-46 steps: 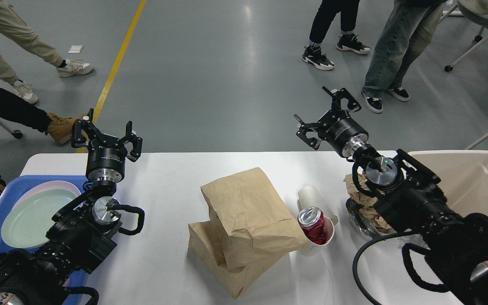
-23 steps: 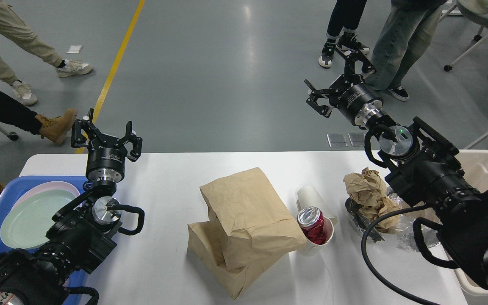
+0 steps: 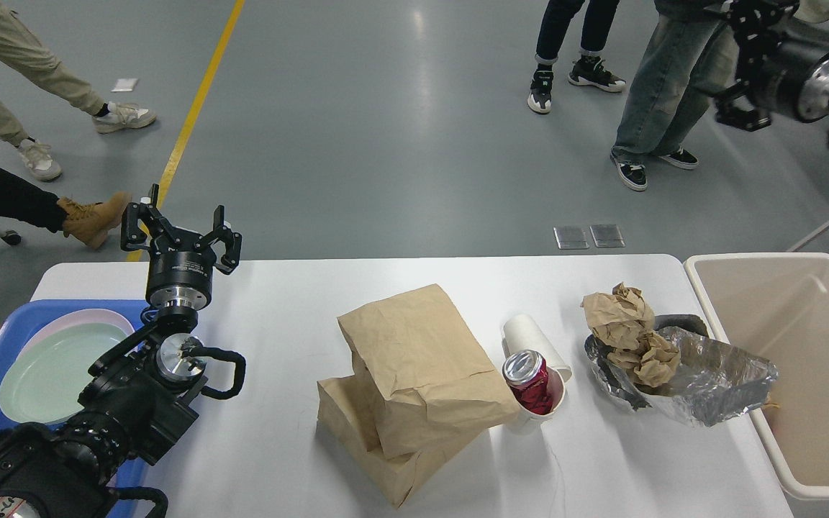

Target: Tidy desktop

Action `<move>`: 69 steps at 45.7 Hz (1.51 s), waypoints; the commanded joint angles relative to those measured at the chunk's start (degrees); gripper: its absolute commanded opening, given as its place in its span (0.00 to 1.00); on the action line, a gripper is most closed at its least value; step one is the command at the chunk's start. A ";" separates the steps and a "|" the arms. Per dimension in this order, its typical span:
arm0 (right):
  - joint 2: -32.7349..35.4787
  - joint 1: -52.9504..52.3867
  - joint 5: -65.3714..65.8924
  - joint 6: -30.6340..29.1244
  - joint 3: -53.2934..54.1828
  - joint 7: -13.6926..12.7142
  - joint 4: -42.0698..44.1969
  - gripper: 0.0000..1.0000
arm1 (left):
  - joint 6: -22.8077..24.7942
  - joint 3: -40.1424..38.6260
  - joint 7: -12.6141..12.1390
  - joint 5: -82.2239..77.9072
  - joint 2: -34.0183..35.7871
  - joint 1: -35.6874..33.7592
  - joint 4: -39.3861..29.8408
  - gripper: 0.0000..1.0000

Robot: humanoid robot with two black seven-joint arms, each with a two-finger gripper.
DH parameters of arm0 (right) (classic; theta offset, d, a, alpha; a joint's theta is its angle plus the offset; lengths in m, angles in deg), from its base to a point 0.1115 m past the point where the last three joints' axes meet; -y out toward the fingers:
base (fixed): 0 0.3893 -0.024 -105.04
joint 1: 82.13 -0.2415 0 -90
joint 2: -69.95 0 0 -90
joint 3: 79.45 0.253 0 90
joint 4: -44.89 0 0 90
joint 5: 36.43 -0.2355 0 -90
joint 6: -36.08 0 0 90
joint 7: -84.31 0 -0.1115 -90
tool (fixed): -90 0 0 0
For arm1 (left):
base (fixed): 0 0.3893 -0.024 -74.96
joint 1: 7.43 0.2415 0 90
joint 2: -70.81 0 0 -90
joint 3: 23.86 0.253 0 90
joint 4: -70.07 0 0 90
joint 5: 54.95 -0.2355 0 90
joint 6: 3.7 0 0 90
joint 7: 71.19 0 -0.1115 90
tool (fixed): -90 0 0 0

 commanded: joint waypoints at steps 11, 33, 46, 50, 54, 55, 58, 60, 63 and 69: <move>5.24 -27.45 0.87 -0.18 -57.43 0.01 -24.06 1.00 | 0.00 0.00 -0.06 0.01 0.00 0.00 0.00 0.96; -5.84 -39.49 2.19 -10.72 -77.21 -0.08 -39.62 1.00 | 0.00 0.00 0.03 0.01 -0.08 0.00 0.00 0.96; -10.23 -43.01 2.01 -13.89 -76.42 0.10 -41.56 1.00 | 0.00 0.00 0.03 0.01 0.00 0.00 0.00 0.96; -11.02 -43.54 2.01 -13.89 -76.42 0.10 -41.56 1.00 | 0.00 0.00 0.03 0.01 0.00 0.00 0.00 0.96; -11.64 -43.80 2.01 -13.89 -76.34 0.10 -41.65 1.00 | 0.00 0.00 0.03 0.01 0.00 0.00 0.00 0.96; -11.81 -43.80 2.01 -13.89 -76.42 0.10 -41.65 1.00 | 0.00 0.00 -0.06 0.01 0.00 0.00 0.00 0.96; -11.81 -43.98 2.01 -13.98 -76.25 0.10 -41.82 1.00 | 0.00 0.00 -0.06 0.01 0.00 0.00 0.00 0.96; -11.81 -43.98 2.10 -13.98 -76.42 0.01 -42.00 1.00 | 0.00 0.00 0.03 0.01 0.00 0.00 0.00 0.96; -11.90 -44.07 2.10 -14.68 -76.34 -0.08 -43.40 1.00 | 0.00 0.00 0.03 0.01 0.00 0.00 0.00 0.96; -13.92 -43.98 2.10 -15.47 -76.34 -0.08 -44.02 1.00 | 0.00 0.00 0.03 0.01 0.00 0.00 0.00 0.96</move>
